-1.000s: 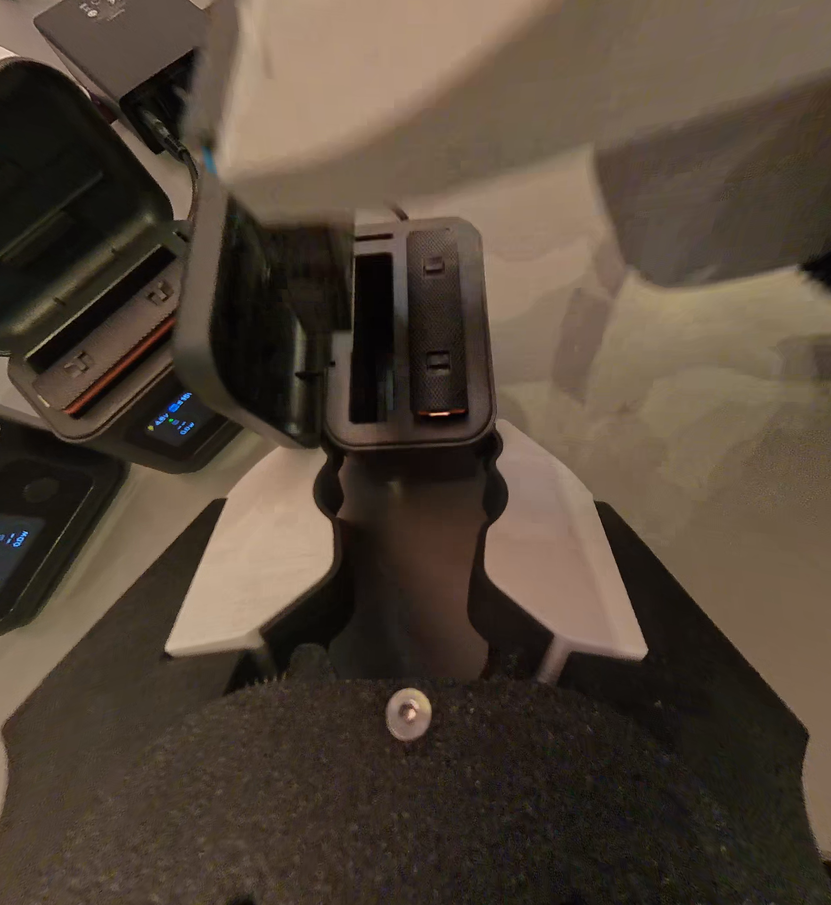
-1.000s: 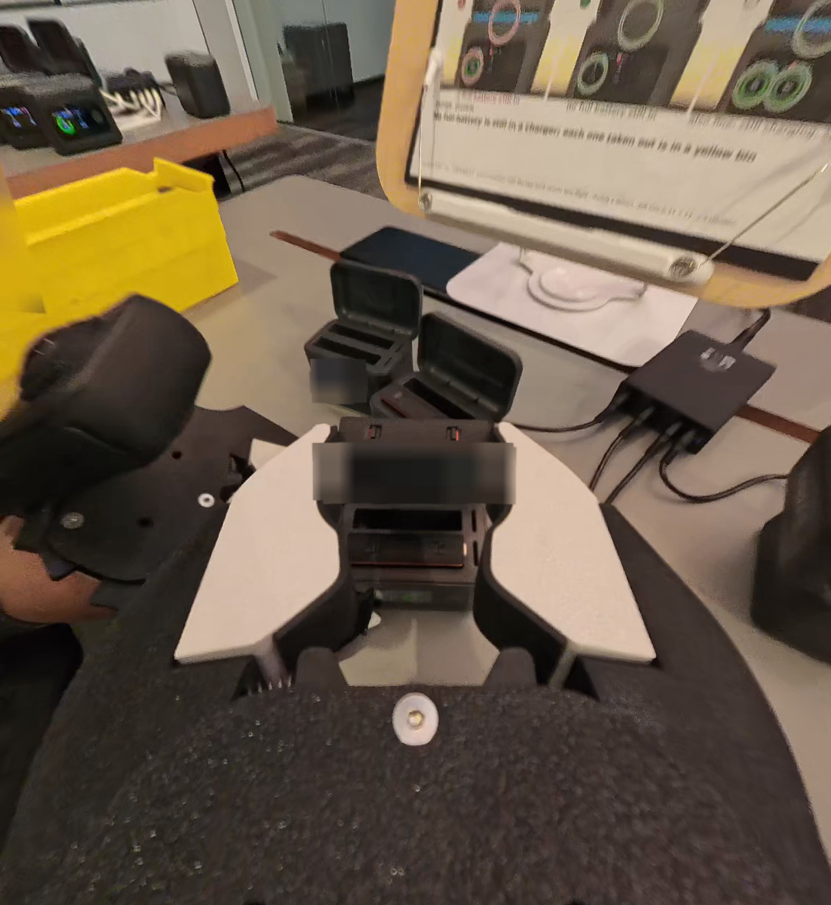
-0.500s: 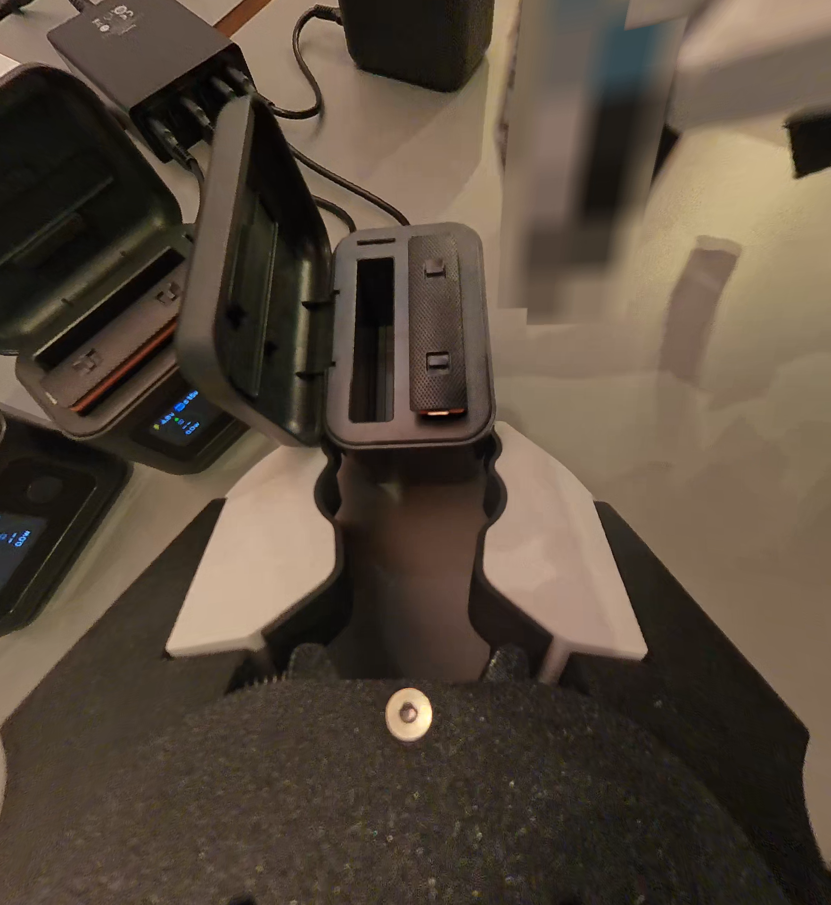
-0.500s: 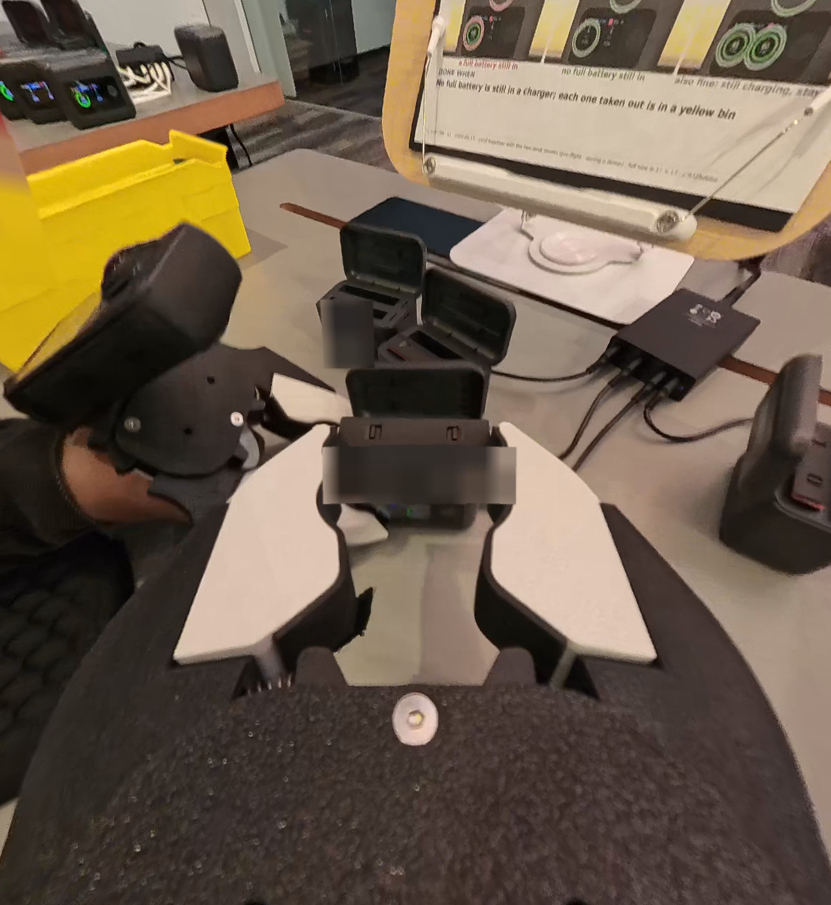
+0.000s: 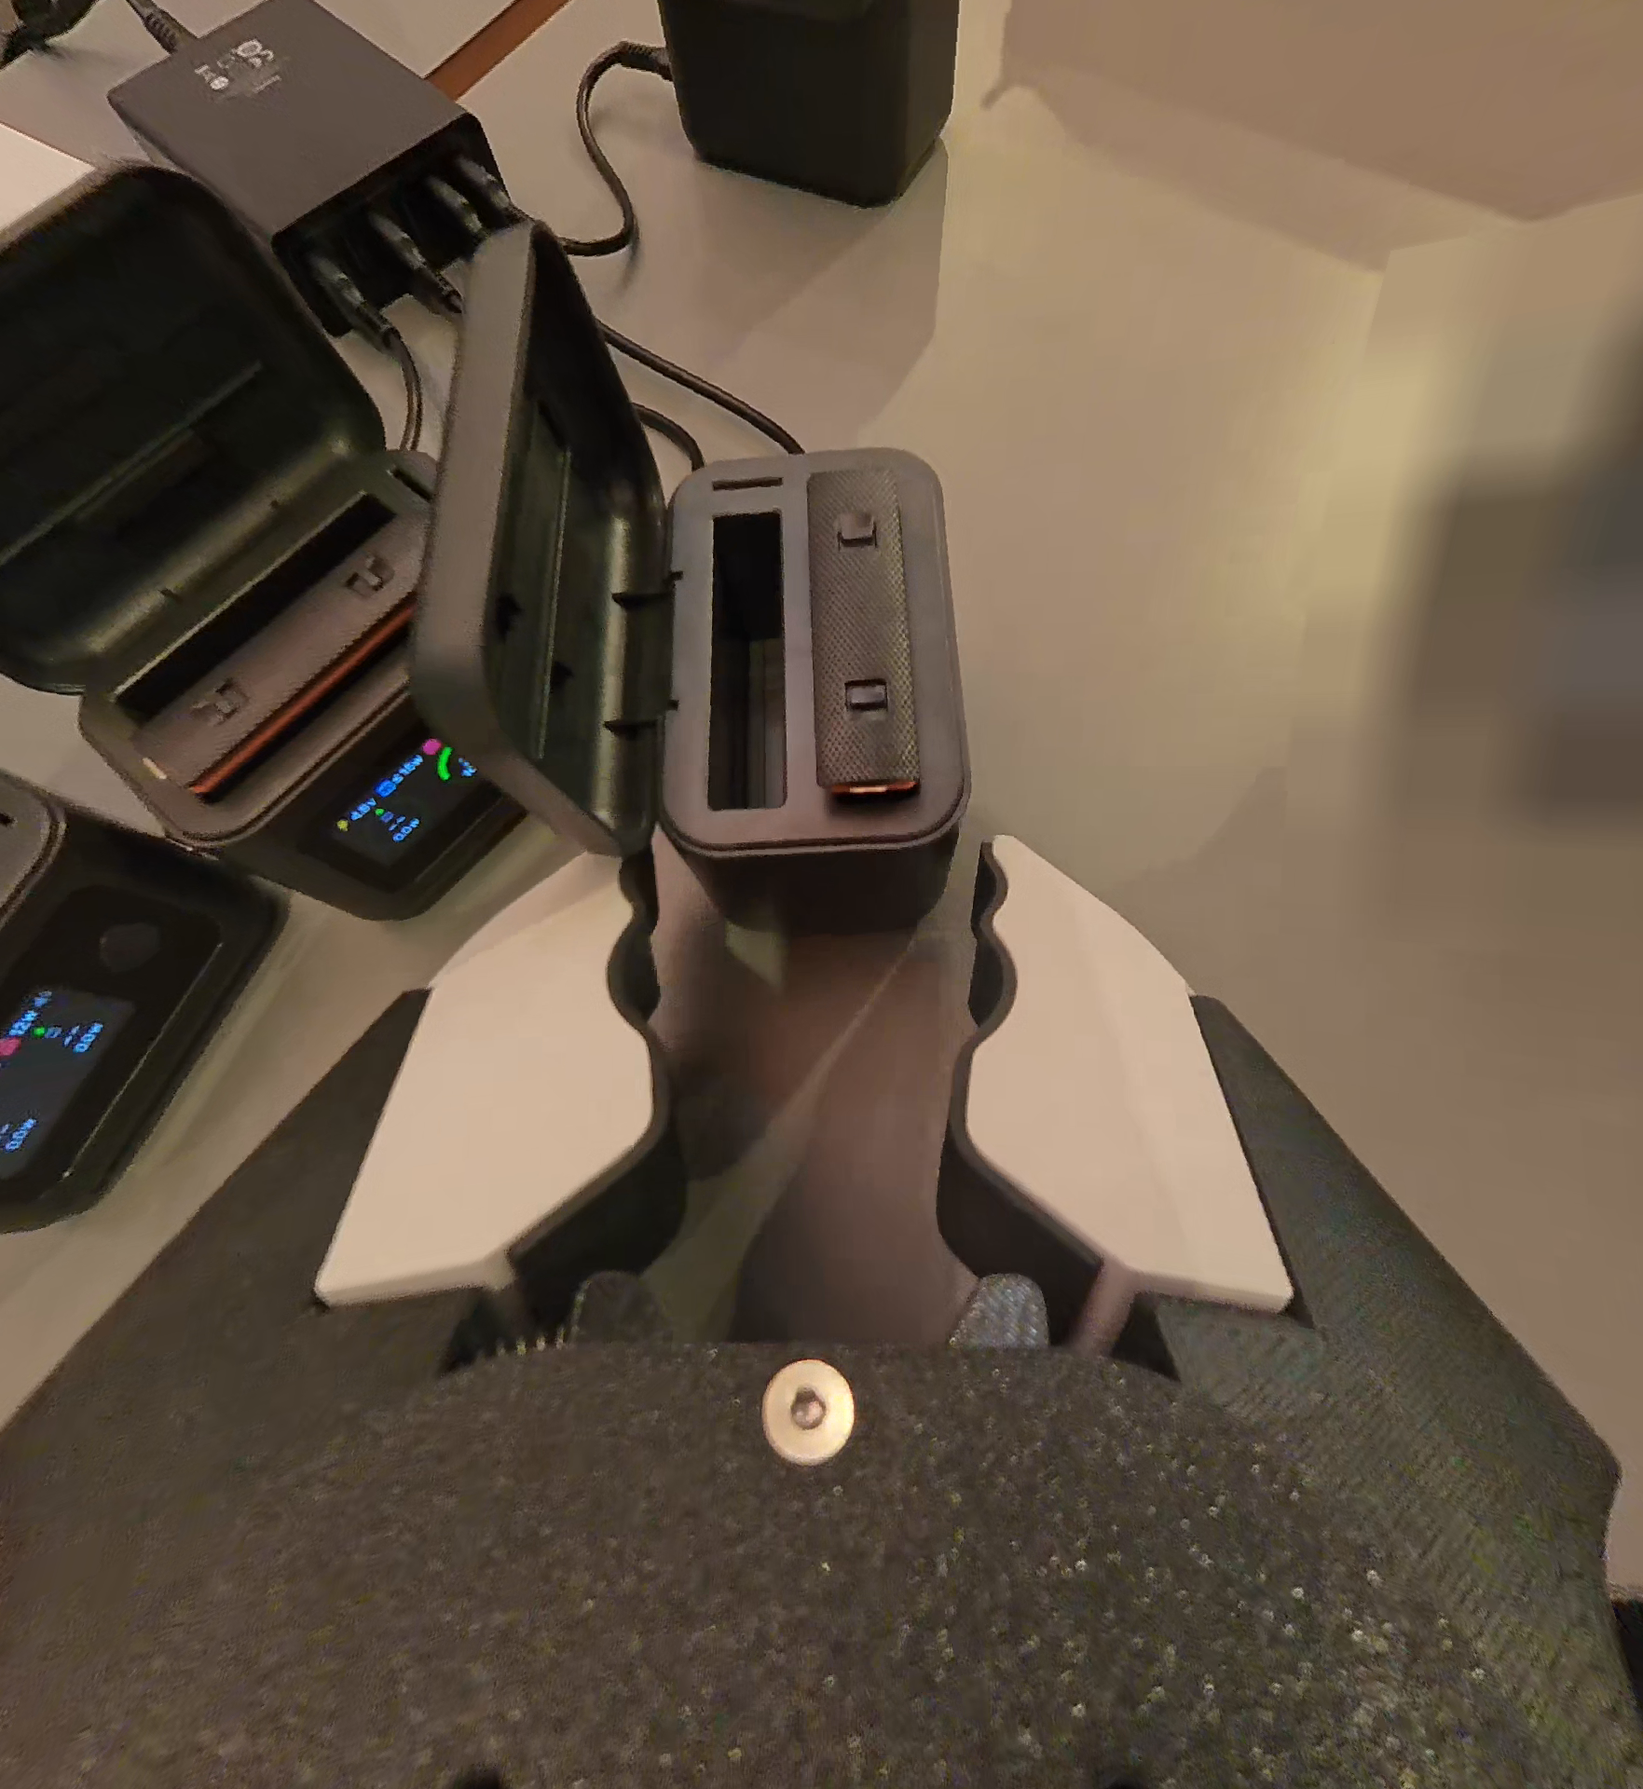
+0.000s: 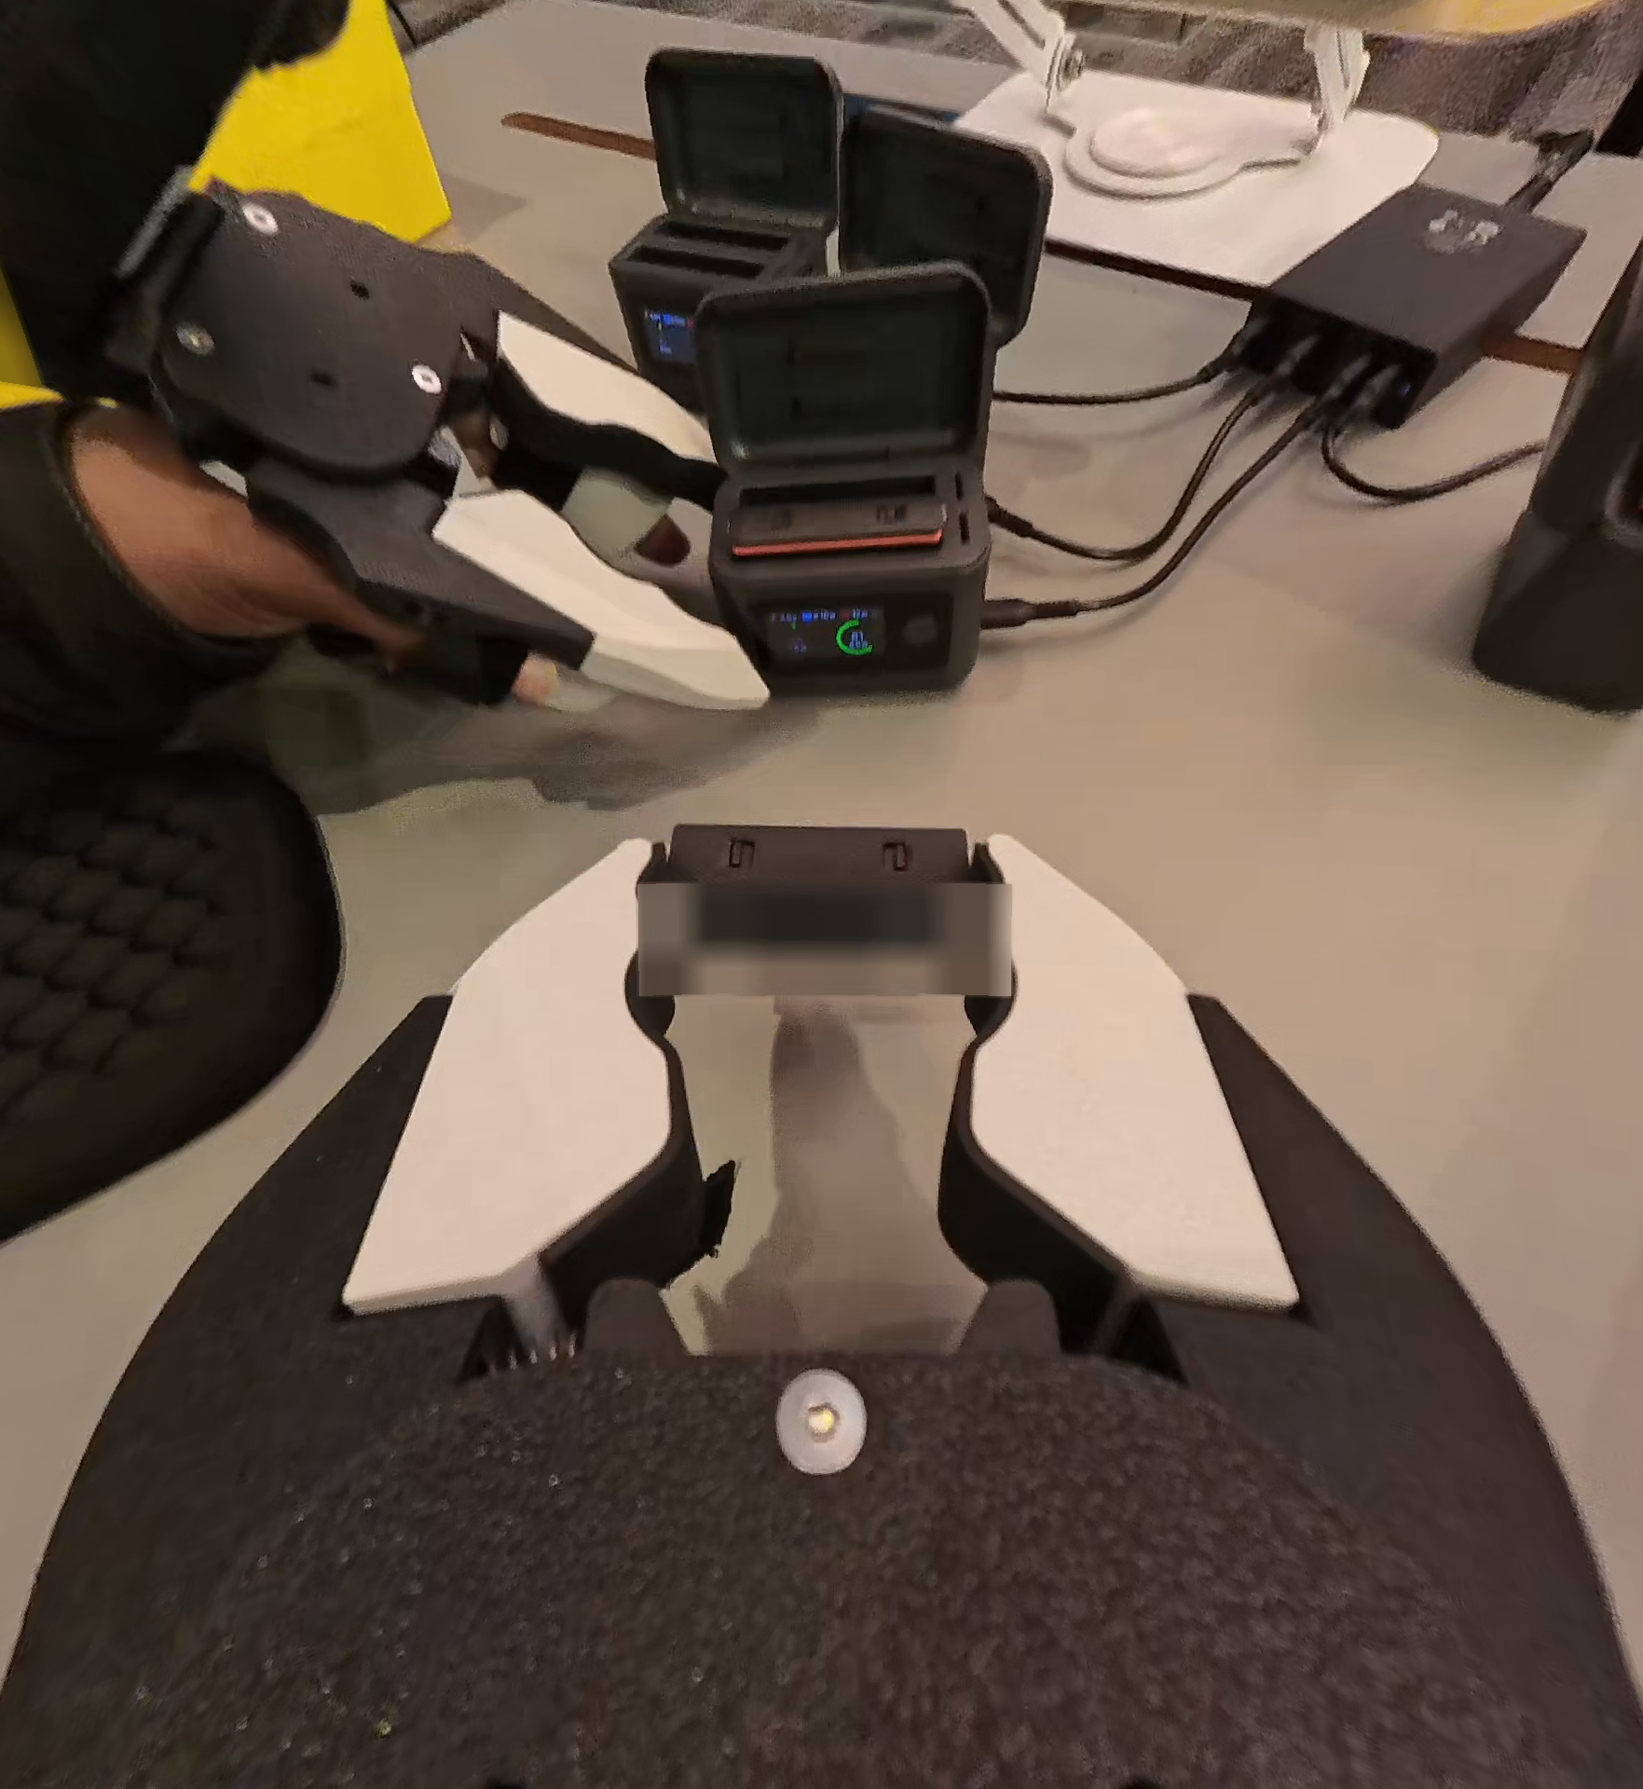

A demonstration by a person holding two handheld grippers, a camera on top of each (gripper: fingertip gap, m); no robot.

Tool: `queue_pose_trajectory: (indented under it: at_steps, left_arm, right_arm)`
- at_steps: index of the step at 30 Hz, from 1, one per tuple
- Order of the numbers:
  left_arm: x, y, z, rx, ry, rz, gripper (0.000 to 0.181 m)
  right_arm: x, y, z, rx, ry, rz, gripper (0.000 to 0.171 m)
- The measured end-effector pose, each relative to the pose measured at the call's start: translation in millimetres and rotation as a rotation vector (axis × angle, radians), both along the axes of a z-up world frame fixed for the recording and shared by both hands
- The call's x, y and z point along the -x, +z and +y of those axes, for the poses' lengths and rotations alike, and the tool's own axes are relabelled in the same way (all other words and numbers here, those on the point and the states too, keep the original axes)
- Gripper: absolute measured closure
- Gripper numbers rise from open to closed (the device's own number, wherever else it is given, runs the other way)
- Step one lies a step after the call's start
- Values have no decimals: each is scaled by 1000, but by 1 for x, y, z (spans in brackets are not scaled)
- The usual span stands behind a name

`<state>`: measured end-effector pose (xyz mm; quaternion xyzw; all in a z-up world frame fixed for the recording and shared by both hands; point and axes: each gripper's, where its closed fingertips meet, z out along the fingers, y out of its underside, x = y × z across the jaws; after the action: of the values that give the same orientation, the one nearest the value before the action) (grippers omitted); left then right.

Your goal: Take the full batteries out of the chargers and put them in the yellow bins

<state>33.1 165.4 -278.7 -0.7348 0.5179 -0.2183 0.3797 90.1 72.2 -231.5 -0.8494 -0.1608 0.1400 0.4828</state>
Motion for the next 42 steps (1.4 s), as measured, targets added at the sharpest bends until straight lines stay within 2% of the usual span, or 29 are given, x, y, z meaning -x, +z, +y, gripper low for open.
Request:
queue_pose_trajectory:
  at_steps: [7,18,23,28,35,42]
  left_arm:
    - [5,2,-4,-9,6,7,119]
    - [18,6,-12,-14,19,10,120]
    - [17,11,-22,-23,-16,-5,123]
    - [6,19,-44,-54,-116,-38,129]
    - [-14,29,-74,-129,-254,-94,132]
    - [-36,63,-107,-315,-337,-232,133]
  right_arm:
    - [-4,-11,-15,12,-27,4,112]
    - [-8,-13,-16,0,-42,12,112]
    - [-10,-10,-15,-14,-52,18,112]
    - [-15,6,-14,-94,-74,44,112]
    - [-17,43,-15,-251,-81,201,112]
    - [-8,56,-18,-221,-73,489,112]
